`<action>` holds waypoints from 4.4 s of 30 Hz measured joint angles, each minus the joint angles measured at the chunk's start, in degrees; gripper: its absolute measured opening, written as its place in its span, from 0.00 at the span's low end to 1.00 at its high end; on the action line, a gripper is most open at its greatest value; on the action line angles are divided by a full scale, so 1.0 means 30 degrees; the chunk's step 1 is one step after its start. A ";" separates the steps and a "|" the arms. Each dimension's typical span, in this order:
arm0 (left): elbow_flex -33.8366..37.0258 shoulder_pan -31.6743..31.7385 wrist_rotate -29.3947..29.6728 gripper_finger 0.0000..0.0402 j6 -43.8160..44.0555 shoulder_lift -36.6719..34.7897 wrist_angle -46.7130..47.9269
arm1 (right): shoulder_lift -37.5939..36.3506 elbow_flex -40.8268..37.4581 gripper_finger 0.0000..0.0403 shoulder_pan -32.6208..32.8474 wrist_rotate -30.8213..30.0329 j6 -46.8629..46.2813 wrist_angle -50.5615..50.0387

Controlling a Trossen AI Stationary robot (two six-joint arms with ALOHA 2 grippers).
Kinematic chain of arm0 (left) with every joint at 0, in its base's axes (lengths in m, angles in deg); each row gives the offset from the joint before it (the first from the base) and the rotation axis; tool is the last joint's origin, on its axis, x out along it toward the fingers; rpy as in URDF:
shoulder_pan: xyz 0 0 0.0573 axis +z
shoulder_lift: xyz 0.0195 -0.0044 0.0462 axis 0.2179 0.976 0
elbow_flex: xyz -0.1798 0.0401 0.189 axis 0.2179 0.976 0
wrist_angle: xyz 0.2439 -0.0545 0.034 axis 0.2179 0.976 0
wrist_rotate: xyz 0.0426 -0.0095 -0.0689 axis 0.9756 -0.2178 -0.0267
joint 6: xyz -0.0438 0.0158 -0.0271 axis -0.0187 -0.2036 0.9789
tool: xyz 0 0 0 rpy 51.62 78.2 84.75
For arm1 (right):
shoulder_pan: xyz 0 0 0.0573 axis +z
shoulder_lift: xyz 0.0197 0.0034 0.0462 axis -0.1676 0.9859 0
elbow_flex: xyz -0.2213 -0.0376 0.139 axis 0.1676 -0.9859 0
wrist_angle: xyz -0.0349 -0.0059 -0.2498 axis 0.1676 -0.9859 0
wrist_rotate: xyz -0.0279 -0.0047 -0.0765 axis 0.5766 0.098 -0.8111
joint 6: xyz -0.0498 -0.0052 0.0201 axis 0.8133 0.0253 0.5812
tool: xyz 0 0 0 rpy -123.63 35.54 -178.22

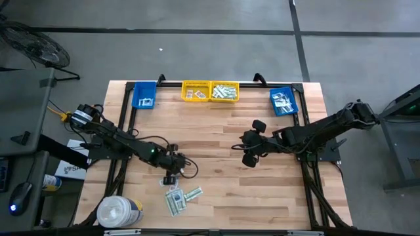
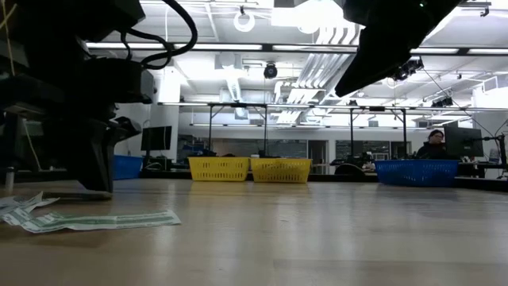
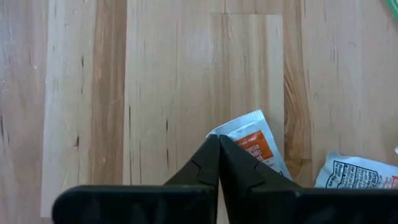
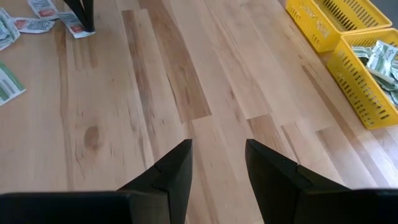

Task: Pick & Place First Aid Supplies
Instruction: Put the orange ointment pack into the left yellow bin

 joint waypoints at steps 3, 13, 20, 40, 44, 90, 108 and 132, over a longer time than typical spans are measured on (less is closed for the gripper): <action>-0.0085 -0.0028 0.0310 0.00 0.0015 -0.0076 0.0070 | 0.0000 0.0000 0.35 0.0000 -0.0016 -0.0066 -0.0002; -0.2470 -0.0043 0.3355 0.00 -0.1464 -0.0648 0.2023 | -0.0007 0.0000 0.35 0.0000 -0.0038 -0.0124 0.0005; -0.3561 -0.0036 0.5688 0.00 -0.1495 -0.0722 0.1772 | -0.0007 0.0000 0.35 0.0000 -0.0280 -0.0124 0.0064; -0.4124 0.3740 1.3260 0.00 -0.3609 -0.0780 0.0498 | -0.0007 0.0000 0.35 -0.0001 -0.0905 -0.0554 0.0071; -0.4124 0.6175 1.3179 0.00 -0.5666 -0.0782 -0.0832 | -0.0007 0.0000 0.35 0.0000 -0.0837 -0.0560 0.0071; -0.4153 1.9636 0.5620 0.00 -0.6409 0.2031 -1.2077 | -0.0007 0.0000 0.35 -0.0006 -0.0984 -0.0554 -0.0059; -0.4153 1.9628 0.5117 0.10 -0.5910 0.2091 -1.1611 | 0.0000 0.0000 0.35 0.0000 -0.0802 -0.0568 -0.0060; -0.4153 1.7290 -0.0906 0.29 -0.7989 -0.4655 -0.0701 | 0.0007 0.0000 0.35 0.0050 -0.0656 -0.0618 -0.0374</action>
